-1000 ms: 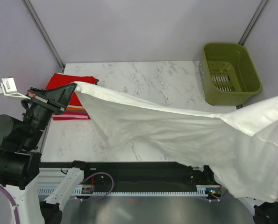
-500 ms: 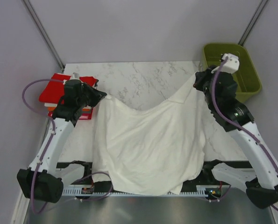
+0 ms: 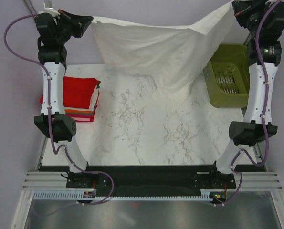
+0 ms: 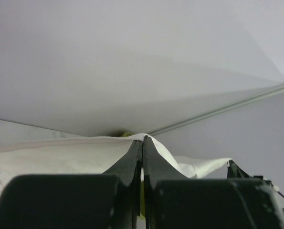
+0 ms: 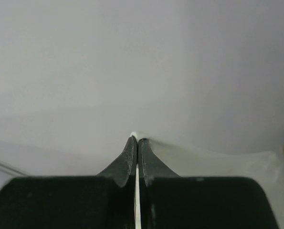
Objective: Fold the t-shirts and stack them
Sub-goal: Flatten the tshirt out
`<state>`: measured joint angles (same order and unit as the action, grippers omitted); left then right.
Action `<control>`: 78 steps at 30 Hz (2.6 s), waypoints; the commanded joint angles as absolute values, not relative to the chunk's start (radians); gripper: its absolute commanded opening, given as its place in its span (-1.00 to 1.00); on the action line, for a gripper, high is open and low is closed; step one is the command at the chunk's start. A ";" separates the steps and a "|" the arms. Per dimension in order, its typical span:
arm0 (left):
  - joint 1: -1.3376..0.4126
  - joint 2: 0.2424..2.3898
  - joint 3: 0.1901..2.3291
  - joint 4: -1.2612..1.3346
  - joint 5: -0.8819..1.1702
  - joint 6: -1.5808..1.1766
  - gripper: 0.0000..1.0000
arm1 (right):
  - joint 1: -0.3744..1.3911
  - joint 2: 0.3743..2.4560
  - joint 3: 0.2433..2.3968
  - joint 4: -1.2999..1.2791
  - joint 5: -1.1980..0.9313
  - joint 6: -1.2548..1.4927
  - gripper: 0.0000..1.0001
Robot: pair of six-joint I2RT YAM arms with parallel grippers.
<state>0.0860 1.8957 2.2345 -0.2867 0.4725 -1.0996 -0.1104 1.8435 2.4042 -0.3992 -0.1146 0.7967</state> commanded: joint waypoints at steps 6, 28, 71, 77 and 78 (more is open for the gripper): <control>0.083 1.919 2.140 -0.161 0.581 -1.137 -0.95 | -0.135 1.775 2.132 -0.103 -0.500 0.930 -1.00; 0.080 1.545 1.140 0.092 0.557 -0.993 -0.96 | -0.155 1.287 1.325 -0.186 -0.430 0.678 -1.00; 0.086 1.707 1.882 -0.146 0.410 -1.066 -0.95 | -0.210 1.979 2.538 -0.164 -0.492 1.028 -1.00; 0.094 1.920 2.328 -0.207 0.431 -1.111 -0.95 | -0.284 2.000 2.559 0.129 -0.497 1.235 -1.00; 0.094 1.927 2.365 -0.209 0.425 -1.112 -0.95 | -0.291 1.999 2.560 0.143 -0.503 1.236 -1.00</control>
